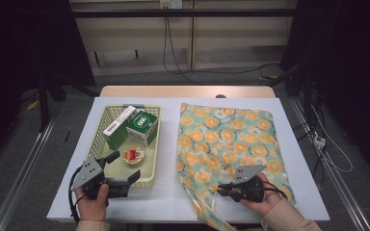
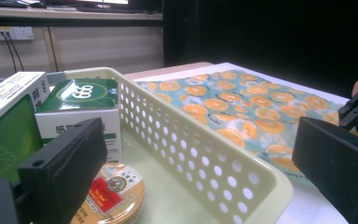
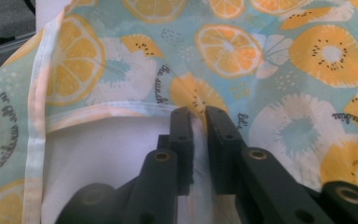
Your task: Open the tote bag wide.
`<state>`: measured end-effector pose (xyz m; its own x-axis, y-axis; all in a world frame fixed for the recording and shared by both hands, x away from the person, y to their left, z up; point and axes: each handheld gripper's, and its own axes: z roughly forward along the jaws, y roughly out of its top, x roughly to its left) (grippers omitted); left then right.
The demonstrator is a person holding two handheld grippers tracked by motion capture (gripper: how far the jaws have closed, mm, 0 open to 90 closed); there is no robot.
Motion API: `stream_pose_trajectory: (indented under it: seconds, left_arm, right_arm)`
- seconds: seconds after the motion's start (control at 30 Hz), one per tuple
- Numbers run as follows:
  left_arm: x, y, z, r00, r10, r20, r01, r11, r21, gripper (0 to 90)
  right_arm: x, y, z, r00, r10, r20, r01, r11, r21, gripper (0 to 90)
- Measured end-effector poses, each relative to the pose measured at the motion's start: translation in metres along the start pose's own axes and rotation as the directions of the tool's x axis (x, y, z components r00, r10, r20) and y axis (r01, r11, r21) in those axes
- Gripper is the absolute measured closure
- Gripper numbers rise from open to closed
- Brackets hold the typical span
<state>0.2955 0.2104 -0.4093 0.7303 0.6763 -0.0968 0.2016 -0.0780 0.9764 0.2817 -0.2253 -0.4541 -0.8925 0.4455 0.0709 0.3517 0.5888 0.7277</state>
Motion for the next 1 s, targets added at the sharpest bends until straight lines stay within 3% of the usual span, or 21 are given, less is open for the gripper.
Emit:
stream_pose_trajectory:
  seconds: [0.13,0.33,0.37,0.7,1.0]
  left_arm:
    - [0.000,0.000,-0.001,1.0000,0.005,0.000,-0.005,1.0000,0.000,2.6]
    - [0.001,0.000,-0.003,1.0000,0.000,-0.003,0.000,1.0000,-0.006,2.6]
    - [0.001,0.000,-0.003,1.0000,0.002,-0.003,-0.002,1.0000,-0.004,2.6]
    - [-0.001,-0.001,-0.006,1.0000,0.006,-0.001,-0.006,1.0000,0.001,2.6]
    - [-0.001,-0.001,-0.007,1.0000,0.002,-0.007,-0.002,1.0000,0.000,2.6]
  right_arm:
    - [-0.003,0.000,0.001,0.9986,0.052,0.010,-0.052,0.999,-0.008,87.1]
    - [-0.006,0.006,0.005,0.9984,0.045,0.035,-0.045,0.999,-0.001,89.8]
    - [-0.007,0.008,0.006,0.9974,0.068,0.023,-0.068,0.998,-0.009,90.0]
    - [-0.019,0.029,0.006,0.9957,0.090,0.023,-0.087,0.991,-0.098,90.0]
    - [-0.028,0.044,0.018,0.9952,0.083,0.052,-0.078,0.992,-0.098,90.0]
